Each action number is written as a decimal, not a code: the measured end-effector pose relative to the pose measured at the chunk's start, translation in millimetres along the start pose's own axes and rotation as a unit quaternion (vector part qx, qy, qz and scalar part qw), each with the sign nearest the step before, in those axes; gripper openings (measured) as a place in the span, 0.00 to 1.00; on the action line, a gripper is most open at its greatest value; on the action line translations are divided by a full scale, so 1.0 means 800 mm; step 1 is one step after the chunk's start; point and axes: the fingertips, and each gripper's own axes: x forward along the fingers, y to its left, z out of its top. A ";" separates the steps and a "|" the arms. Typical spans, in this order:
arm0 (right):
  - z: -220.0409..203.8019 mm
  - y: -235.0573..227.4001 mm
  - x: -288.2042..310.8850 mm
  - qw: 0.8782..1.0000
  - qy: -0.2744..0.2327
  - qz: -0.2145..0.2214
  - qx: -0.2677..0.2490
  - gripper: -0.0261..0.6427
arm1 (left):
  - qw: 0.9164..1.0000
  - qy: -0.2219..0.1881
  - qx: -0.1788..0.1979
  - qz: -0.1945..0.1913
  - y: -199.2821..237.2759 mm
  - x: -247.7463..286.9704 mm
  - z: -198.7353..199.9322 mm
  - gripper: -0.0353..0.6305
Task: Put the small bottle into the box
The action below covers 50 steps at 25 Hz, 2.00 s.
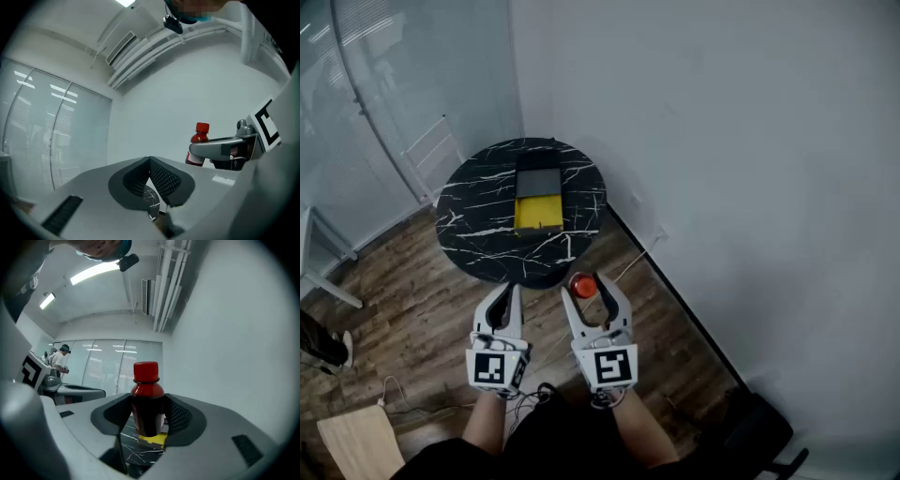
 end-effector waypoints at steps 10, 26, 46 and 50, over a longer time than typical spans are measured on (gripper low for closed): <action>-0.002 0.013 0.000 1.000 0.002 0.004 0.009 0.35 | 1.000 -0.009 -0.018 -0.009 0.009 0.000 -0.005 0.05; -0.024 0.057 0.039 1.000 0.029 0.003 0.005 0.35 | 0.999 0.013 -0.030 -0.009 0.069 -0.015 -0.037 0.05; -0.037 0.058 0.144 1.000 0.021 -0.004 0.001 0.35 | 0.999 0.024 -0.038 -0.026 0.145 0.047 -0.064 0.05; -0.046 0.027 0.188 1.000 0.013 0.005 0.012 0.35 | 0.999 0.033 -0.035 -0.017 0.155 0.098 -0.073 0.05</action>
